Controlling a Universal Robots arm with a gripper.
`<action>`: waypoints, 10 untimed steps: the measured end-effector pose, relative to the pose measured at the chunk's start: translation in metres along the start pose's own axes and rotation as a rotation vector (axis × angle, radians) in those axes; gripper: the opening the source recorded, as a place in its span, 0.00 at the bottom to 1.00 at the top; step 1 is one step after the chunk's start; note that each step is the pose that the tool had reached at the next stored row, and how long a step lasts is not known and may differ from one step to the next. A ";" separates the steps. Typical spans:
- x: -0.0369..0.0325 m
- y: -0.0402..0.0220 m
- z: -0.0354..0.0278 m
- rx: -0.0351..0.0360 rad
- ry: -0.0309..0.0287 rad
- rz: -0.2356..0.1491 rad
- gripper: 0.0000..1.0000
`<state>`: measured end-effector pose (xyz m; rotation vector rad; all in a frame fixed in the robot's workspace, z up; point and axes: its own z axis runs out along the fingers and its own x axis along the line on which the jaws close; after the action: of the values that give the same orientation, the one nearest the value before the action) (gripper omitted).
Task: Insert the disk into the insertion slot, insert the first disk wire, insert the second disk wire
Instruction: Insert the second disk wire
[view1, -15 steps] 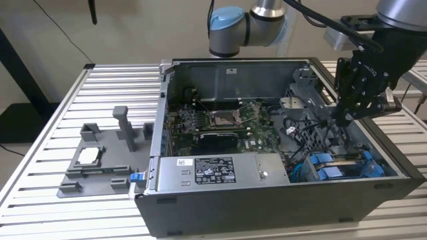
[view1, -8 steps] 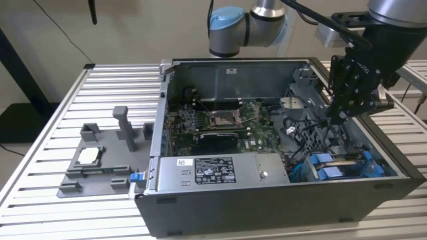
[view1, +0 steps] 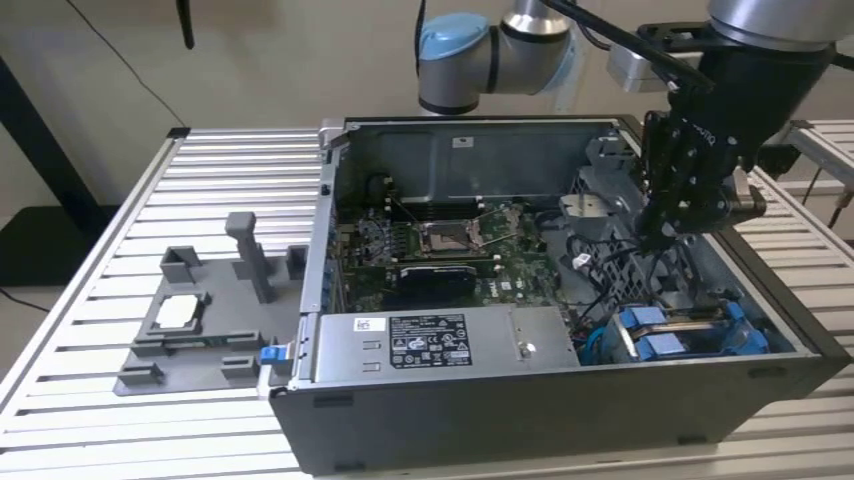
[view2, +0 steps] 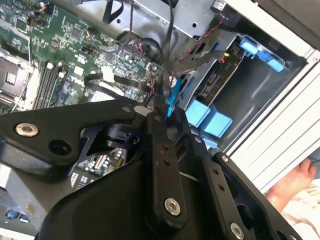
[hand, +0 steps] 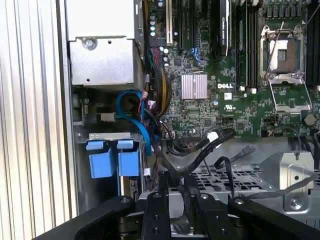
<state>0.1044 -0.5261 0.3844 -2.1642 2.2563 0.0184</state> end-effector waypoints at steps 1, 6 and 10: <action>-0.0007 0.0021 0.0000 0.0006 0.0066 0.000 0.27; -0.0076 0.0125 0.0008 0.0121 0.0396 -0.001 0.27; -0.0149 0.0185 0.0033 0.0324 0.0582 -0.002 0.27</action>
<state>0.0866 -0.5105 0.3814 -2.1788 2.2680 -0.0815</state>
